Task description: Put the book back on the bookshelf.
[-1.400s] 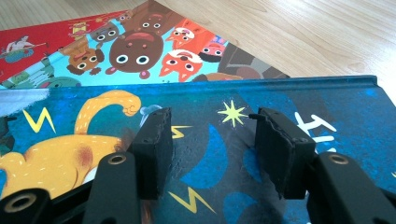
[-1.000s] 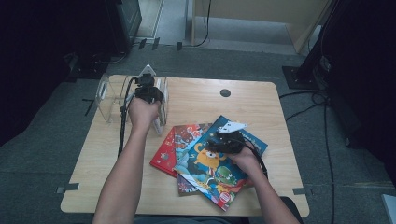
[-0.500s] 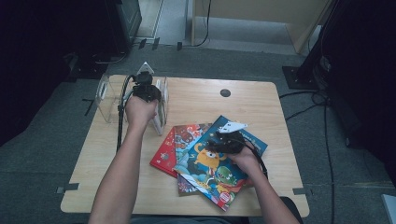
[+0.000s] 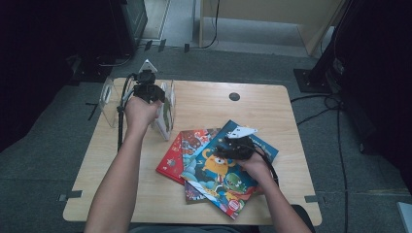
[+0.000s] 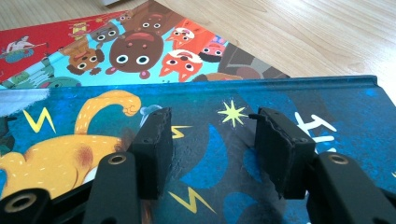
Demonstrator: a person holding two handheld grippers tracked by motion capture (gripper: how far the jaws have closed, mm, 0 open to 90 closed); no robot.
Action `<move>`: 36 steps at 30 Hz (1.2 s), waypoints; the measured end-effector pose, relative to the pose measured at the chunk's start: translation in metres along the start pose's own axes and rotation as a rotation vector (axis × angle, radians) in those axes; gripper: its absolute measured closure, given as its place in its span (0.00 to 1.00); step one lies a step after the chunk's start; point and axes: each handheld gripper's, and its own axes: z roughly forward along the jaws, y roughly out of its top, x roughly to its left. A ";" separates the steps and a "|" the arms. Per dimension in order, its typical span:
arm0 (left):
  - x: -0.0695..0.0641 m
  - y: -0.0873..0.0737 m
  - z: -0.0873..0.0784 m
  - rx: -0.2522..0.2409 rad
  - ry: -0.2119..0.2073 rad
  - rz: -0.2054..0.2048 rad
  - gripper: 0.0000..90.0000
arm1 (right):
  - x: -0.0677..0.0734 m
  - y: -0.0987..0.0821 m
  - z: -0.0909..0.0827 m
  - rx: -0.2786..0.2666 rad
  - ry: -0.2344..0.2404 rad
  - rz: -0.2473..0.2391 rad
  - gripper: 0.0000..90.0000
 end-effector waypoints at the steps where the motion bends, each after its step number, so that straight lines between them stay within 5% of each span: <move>1: 0.000 -0.001 -0.001 -0.003 0.007 0.006 0.80 | 0.000 0.000 0.000 0.000 0.001 0.000 0.52; 12: 0.008 -0.015 -0.013 -0.013 -0.045 0.044 0.71 | 0.000 0.000 0.000 -0.002 0.002 -0.002 0.52; 29: 0.018 -0.066 -0.026 -0.025 -0.248 0.128 0.54 | -0.003 0.000 -0.001 -0.002 0.018 0.029 0.52; 36: 0.013 -0.094 -0.012 -0.008 -0.312 0.224 0.53 | -0.006 -0.003 -0.010 0.022 0.014 0.051 0.52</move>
